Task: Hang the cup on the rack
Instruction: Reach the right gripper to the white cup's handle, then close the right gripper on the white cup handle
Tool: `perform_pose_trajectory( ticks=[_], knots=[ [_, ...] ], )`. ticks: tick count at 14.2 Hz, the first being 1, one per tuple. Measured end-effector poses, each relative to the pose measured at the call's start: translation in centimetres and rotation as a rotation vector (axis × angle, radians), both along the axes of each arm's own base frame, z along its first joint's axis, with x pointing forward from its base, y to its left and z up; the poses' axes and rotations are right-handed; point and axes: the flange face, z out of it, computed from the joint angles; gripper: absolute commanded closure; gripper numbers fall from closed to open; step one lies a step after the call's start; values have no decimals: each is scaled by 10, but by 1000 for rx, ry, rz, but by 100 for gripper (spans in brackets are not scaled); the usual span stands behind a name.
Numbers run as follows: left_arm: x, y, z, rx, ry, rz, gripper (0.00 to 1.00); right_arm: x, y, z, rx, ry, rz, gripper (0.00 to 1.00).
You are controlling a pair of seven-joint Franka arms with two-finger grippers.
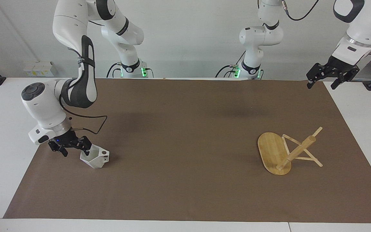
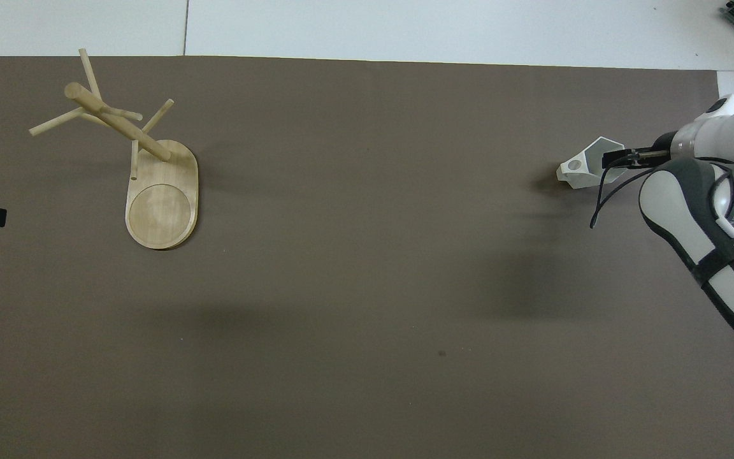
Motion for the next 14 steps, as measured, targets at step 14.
perform_pose_trajectory(
  ticks=[14],
  knots=[
    [-3,1,0,-1,14,1,0,2,5,-1,4,-15,-13,56]
  ],
)
